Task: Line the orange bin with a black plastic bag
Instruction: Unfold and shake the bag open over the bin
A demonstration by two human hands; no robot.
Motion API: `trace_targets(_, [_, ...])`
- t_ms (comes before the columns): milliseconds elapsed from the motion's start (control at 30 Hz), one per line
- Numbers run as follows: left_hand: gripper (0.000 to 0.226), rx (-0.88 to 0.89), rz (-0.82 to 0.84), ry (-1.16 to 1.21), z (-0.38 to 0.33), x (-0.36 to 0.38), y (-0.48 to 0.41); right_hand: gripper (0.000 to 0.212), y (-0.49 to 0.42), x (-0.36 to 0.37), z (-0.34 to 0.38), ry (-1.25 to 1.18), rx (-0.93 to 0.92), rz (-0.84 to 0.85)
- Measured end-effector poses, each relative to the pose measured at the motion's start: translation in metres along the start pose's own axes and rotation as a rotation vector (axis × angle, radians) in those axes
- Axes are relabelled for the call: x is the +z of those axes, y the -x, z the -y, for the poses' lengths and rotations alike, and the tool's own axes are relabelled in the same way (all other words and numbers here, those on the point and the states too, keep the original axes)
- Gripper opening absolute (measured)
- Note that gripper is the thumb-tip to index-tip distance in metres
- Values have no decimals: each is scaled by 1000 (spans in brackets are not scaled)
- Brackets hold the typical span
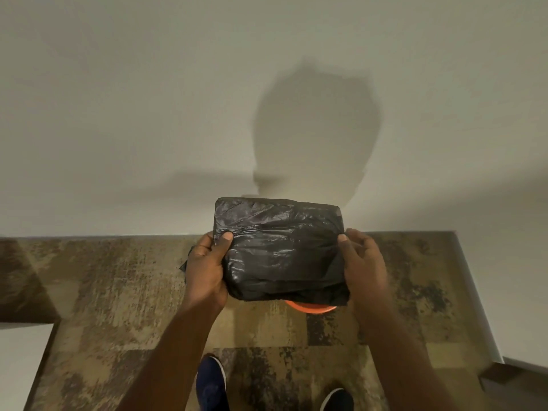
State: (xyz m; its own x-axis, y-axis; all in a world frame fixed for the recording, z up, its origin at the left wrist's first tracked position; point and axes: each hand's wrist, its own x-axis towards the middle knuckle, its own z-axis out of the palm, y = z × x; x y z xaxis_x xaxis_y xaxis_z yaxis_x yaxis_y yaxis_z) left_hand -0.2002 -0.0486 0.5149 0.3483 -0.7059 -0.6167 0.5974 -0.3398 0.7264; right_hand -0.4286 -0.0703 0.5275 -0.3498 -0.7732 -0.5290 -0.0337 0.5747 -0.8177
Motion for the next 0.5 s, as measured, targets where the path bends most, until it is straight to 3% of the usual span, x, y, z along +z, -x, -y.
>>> trace_targets(67, [16,92,29,-100,-3,4,8,51,10,2,7,215,-112,-12])
trace_targets(133, [13,265,94,-302,-3,12,19,47,21,9,14,223,-118,43])
trace_targets(200, [14,494,170,-562,-2,23,32,40,24,18,17,-66,38,170])
trace_targets(300, [19,879,333,-856,6,39,50,78,24,28,26,-424,298,524])
trace_targets(367, [20,1034,418,-1042,17,41,58,80,13,31,26,-658,367,688])
trace_targets(467, [26,1154,514,-1225,35,30,63,94,-6,25,25,-635,377,788])
trace_targets(500, [25,1193,547,-1240,40,24,64,85,-13,23,23,-576,348,738])
